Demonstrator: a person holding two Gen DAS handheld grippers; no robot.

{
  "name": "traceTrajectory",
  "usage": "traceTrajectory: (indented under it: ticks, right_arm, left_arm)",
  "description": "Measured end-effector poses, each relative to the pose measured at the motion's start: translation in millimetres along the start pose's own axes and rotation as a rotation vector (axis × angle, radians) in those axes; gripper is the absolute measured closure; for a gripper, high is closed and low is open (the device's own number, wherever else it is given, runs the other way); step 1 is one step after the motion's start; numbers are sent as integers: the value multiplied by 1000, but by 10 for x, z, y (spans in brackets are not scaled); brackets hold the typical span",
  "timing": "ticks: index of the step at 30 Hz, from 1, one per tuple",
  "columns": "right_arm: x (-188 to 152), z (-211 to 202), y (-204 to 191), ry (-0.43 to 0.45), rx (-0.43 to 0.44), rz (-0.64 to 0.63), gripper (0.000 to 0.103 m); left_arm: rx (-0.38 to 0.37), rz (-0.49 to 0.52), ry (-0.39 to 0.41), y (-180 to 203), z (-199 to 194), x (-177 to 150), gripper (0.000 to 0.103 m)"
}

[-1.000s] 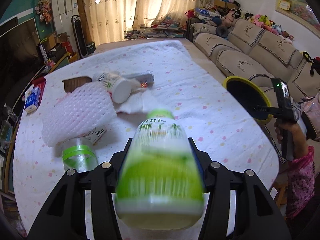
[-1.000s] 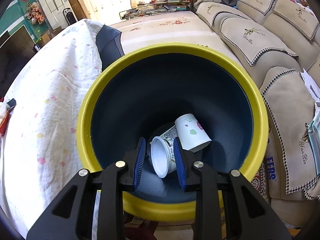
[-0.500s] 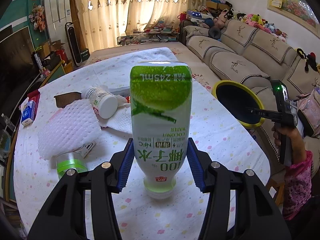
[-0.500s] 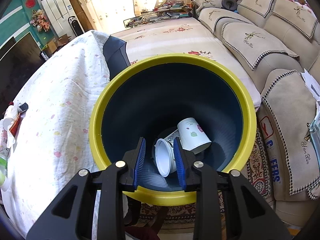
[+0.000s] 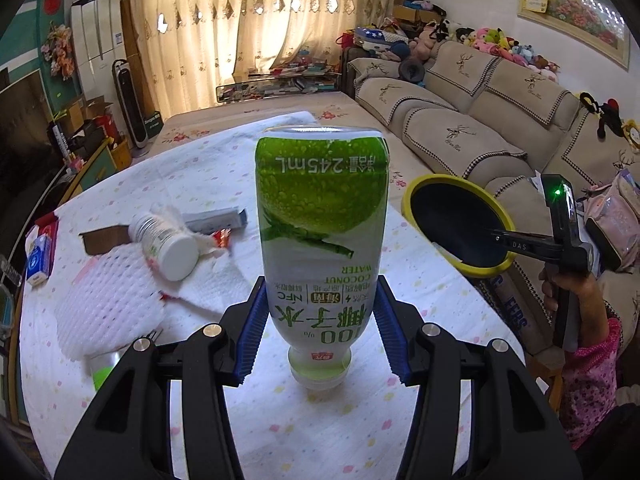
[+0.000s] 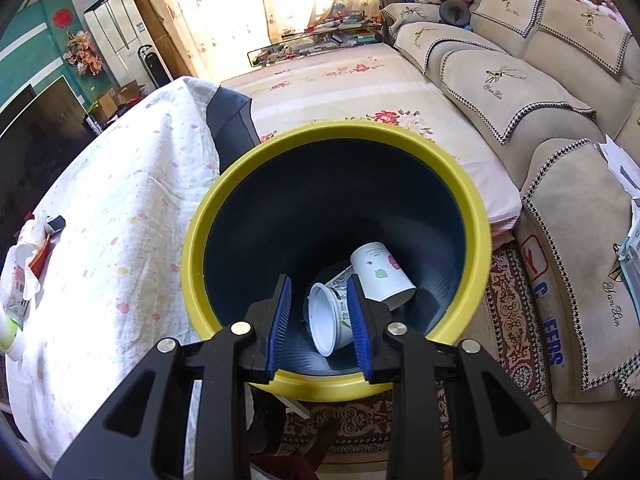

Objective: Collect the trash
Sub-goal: 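Carry the coconut water bottle over the bin and open the left gripper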

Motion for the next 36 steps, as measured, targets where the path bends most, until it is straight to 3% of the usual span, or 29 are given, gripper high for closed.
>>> traceTrajectory:
  ticks: [7,14,19,28,36]
  right_arm:
    - [5,-172,177,40,4,27,75]
    - [1,-290,425,66,-1,74,75]
    - [-24,-297,628,64,-7,110,75]
    - [-109,-252,766,46,-22,139,75]
    - [-127,-251,711,44,-22,132,74]
  left_arm:
    - [-52,88,10,366,105,382,51]
    - [-147,195,11,1006,394,883,51]
    - [-174,262,15,1458,710,1212,51]
    - [-237,306,-87,2025,1490,1379,51]
    - [-226,261,-173,2079,2008,1391,49]
Point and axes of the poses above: each gripper's, at about its wrist camera, not at the fingertips, and z roughly the way its jaws point, y to its right, x to its top, the point moved 7 cm from there along z, roughly the way its jaws point, and after that the axes turned 11 degrees about -y, right-handed, at the moved point
